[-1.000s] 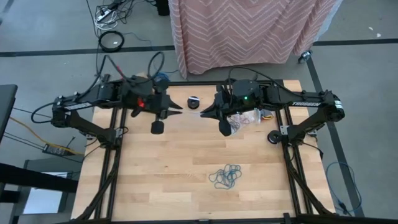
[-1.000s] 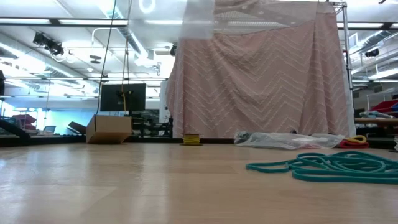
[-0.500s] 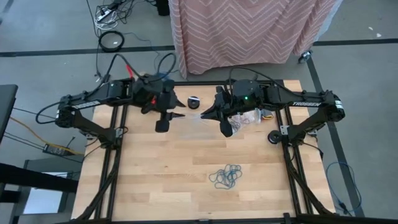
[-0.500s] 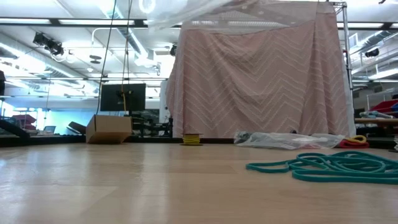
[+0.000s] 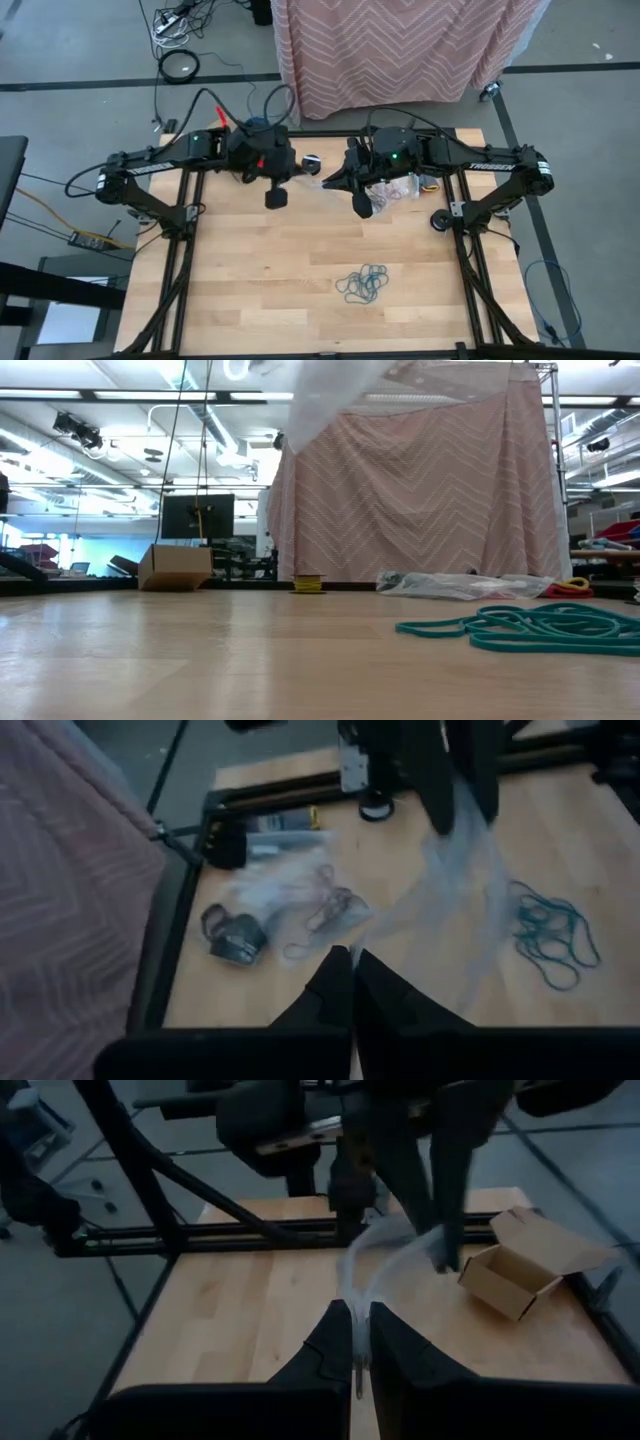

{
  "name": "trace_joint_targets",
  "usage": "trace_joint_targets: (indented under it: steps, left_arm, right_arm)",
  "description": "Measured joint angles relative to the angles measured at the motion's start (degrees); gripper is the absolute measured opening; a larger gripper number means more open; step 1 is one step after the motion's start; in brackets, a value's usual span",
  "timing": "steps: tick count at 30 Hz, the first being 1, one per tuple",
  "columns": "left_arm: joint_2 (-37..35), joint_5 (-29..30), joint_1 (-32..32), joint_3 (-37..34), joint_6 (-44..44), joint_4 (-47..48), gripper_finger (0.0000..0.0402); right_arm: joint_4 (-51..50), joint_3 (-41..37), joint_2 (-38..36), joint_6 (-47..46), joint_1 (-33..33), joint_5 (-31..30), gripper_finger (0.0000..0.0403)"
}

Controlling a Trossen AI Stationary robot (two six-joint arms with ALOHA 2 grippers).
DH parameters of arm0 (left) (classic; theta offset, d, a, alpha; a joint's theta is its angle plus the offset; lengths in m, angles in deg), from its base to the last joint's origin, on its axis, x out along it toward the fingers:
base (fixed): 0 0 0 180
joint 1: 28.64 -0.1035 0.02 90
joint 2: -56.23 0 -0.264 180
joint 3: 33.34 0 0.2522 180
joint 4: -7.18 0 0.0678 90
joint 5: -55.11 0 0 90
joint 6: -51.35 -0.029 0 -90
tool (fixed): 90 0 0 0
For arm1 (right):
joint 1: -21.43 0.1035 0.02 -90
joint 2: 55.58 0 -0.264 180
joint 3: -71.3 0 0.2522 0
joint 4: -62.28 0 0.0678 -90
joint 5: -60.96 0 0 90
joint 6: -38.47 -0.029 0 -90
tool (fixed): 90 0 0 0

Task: Sort rubber bands
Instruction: Open the transparent zip bag

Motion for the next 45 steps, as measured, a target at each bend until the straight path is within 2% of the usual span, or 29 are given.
trace_joint_targets:
  steps: [6,12,15,18,25,31,35,38,45]
  left_arm:
    - [0.52,-3.83,-0.63,0.00,0.55,1.70,0.0002]
    - [1.13,-4.98,-0.26,0.00,1.45,3.51,0.0001]
    - [1.82,-4.75,-0.31,0.00,1.56,2.24,0.0001]
    - [2.49,-4.72,-0.28,0.00,1.91,0.01,0.0001]
    - [4.58,-4.64,-0.26,-0.02,3.17,-1.41,0.0001]
    - [4.66,-4.63,-0.37,0.00,4.71,-2.35,0.0000]
    - [4.24,-10.17,-0.57,1.01,6.44,-3.27,0.0000]
    - [4.18,-11.09,-0.63,1.29,7.85,-5.04,0.0000]
    - [4.07,4.07,-0.60,1.31,7.30,-6.80,0.0000]
  right_arm:
    - [4.01,-0.01,0.19,4.44,0.00,-4.96,0.0046]
    - [8.53,0.03,0.44,7.88,-0.04,-2.30,0.0110]
    - [8.35,0.03,1.50,7.82,0.02,-2.05,0.0120]
    - [7.95,-0.02,2.94,7.67,0.09,-1.59,0.0099]
    - [4.31,-0.06,6.33,4.00,-0.03,-2.04,0.0007]
    - [-3.43,-0.07,6.72,1.00,-0.22,-11.47,0.0002]
    - [-3.43,-0.06,7.14,1.97,-1.30,-12.94,0.0001]
    - [-1.00,-0.06,7.14,2.41,-1.86,-16.74,0.0001]
    - [7.32,-0.07,7.15,4.50,-2.74,-15.88,0.0000]
